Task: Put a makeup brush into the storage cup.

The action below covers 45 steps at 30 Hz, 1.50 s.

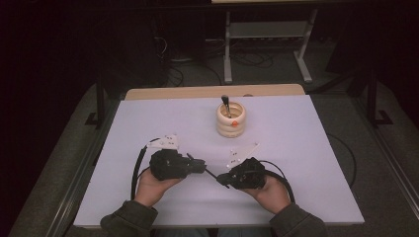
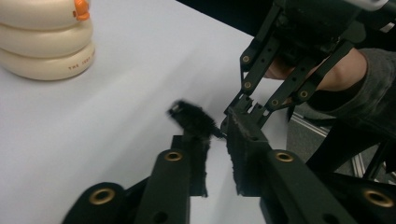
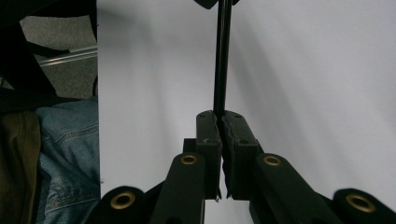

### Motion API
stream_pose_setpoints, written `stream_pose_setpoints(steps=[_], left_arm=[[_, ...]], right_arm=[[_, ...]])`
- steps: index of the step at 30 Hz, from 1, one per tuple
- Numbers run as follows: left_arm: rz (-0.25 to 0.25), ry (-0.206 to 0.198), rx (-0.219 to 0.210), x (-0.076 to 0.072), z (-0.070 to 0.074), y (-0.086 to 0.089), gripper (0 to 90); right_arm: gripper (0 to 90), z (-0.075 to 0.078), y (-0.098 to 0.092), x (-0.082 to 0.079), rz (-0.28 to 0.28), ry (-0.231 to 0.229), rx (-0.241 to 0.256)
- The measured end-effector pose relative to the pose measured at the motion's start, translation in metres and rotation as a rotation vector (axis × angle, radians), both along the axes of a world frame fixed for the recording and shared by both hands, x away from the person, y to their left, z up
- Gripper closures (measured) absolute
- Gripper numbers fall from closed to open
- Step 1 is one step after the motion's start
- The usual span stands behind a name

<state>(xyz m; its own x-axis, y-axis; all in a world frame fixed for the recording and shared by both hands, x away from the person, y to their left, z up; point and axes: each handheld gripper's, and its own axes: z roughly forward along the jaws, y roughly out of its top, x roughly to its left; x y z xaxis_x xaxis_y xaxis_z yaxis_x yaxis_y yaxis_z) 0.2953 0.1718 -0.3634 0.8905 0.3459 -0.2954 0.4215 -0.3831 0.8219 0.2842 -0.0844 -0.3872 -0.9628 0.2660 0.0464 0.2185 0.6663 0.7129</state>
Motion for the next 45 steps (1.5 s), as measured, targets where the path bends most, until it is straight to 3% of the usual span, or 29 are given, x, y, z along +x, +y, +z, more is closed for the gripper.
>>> stream_pose_setpoints(steps=[7,8,10,12,15,22,30,33,38,41,45], left_arm=[[-0.039,0.024,-0.032,0.000,0.000,-0.002,84.9],[-0.045,0.009,-0.011,-0.002,0.002,-0.003,85.1],[-0.047,0.006,-0.007,-0.002,0.002,-0.003,85.1],[-0.044,0.003,-0.002,-0.003,0.003,-0.002,85.2],[-0.050,-0.011,0.031,-0.003,0.003,-0.004,85.2],[-0.063,-0.030,0.080,-0.005,0.004,-0.009,85.2],[-0.072,-0.035,0.088,-0.006,0.004,-0.013,85.2],[-0.076,-0.032,0.090,-0.006,0.003,-0.013,85.2],[-0.082,-0.033,0.105,-0.007,0.003,-0.014,83.9],[-0.070,-0.035,0.129,-0.007,0.002,-0.015,74.6],[-0.064,-0.030,0.141,-0.008,0.001,-0.013,69.9]], right_arm=[[84.6,-0.003,0.006,-0.001,0.017,-0.012,-0.016],[83.6,-0.005,0.009,0.000,0.026,-0.005,-0.028],[82.6,-0.006,0.010,0.000,0.032,-0.007,-0.024],[73.6,-0.005,0.011,0.000,0.018,-0.009,-0.021],[70.1,-0.003,0.013,0.000,0.005,-0.010,-0.019],[70.9,0.003,0.020,-0.001,0.027,-0.035,-0.016],[76.3,0.008,0.024,0.000,0.024,-0.029,0.005],[83.1,0.009,0.026,-0.001,0.030,-0.036,-0.005],[84.3,0.007,0.026,0.001,0.032,-0.001,0.007],[84.5,0.005,0.026,0.001,0.032,0.011,0.006],[84.5,0.004,0.021,0.003,0.020,0.031,0.014]])
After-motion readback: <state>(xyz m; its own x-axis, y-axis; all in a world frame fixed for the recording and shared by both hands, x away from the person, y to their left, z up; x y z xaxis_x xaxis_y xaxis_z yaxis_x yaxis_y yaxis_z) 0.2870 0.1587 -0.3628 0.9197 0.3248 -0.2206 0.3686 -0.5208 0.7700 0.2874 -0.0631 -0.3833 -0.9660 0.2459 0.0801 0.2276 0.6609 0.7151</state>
